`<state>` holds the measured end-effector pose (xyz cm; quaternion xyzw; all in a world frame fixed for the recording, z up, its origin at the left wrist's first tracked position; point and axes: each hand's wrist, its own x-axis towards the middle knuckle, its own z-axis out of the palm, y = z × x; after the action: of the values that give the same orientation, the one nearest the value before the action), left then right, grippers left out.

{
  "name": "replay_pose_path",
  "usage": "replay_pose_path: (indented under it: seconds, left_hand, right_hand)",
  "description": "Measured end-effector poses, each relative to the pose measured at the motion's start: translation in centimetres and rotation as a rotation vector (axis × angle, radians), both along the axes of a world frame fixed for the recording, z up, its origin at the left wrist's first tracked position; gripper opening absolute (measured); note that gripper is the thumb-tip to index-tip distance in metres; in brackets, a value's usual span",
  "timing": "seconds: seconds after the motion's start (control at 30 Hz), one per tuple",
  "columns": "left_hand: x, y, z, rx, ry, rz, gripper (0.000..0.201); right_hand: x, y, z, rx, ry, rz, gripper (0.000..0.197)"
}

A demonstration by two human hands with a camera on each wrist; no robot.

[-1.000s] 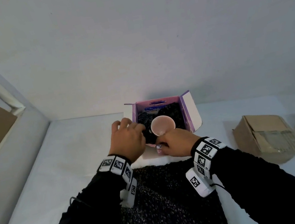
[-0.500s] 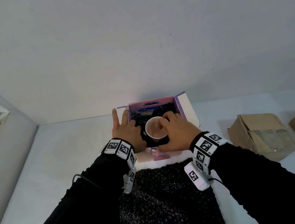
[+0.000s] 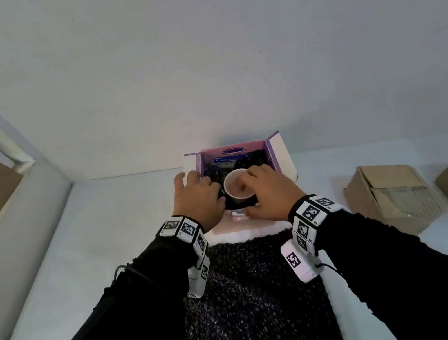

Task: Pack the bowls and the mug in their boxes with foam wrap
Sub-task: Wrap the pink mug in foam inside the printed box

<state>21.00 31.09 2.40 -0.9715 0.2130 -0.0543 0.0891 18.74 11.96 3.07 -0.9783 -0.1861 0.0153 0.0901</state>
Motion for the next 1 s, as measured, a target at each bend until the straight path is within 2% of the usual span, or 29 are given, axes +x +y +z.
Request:
replay_pose_path:
  seconds: [0.1,0.17,0.23,0.33,0.4,0.5,0.53,0.6,0.67,0.73,0.8,0.83,0.9,1.0]
  left_hand:
    - [-1.9,0.6,-0.4,-0.139,-0.05,-0.086,0.04]
    - [-3.5,1.1,-1.0,-0.289,-0.078,-0.154,0.033]
    - [-5.4,1.6,-1.8,-0.412,-0.11,-0.196,0.021]
    - [-7.9,2.5,-3.3,-0.511,-0.13,-0.19,0.013]
    - [-9.5,2.8,-4.3,-0.518,-0.1,-0.185,0.016]
    - [-11.6,3.0,-5.4,-0.395,0.121,-0.113,0.03]
    - [-12.3,3.1,-5.8,-0.326,0.228,-0.06,0.038]
    - [-13.3,3.4,-6.5,-0.204,0.418,0.05,0.061]
    - [-13.9,3.6,-6.8,-0.14,0.555,0.111,0.083]
    - [-14.3,3.7,-7.0,-0.11,0.598,0.125,0.097]
    - [-14.6,3.7,-6.9,-0.058,0.488,0.132,0.103]
    - [-14.6,3.9,-6.8,-0.066,0.382,0.134,0.105]
    - [-14.2,4.1,-6.1,-0.142,0.188,0.095,0.109]
    - [-12.9,4.3,-4.9,-0.194,0.039,0.013,0.113]
  right_hand:
    - [-2.6,0.1,-1.0,0.15,-0.136,0.082,0.026]
    - [-4.6,0.2,-2.0,0.278,-0.201,0.147,0.014]
    - [-6.7,0.2,-2.9,0.356,-0.236,0.188,0.007]
    - [-9.5,0.1,-4.8,0.374,-0.191,0.166,0.006]
    - [-10.9,-0.1,-6.1,0.258,-0.087,0.068,0.02]
    - [-12.5,-0.5,-8.0,-0.035,0.235,-0.12,0.087]
    - [-12.9,-0.5,-8.4,-0.091,0.328,-0.154,0.102]
    - [-13.2,-0.5,-8.9,-0.129,0.404,-0.208,0.112]
    - [-13.3,-0.4,-8.8,-0.176,0.387,-0.235,0.106]
    - [-13.2,-0.4,-8.3,-0.22,0.377,-0.193,0.076]
    - [-13.0,-0.2,-7.5,-0.156,0.369,-0.125,0.032]
    - [-12.9,-0.2,-7.0,-0.094,0.376,-0.102,0.021]
    - [-12.5,0.0,-5.8,0.031,0.371,-0.063,0.02]
    - [-11.7,0.1,-3.3,0.213,0.327,-0.04,0.023]
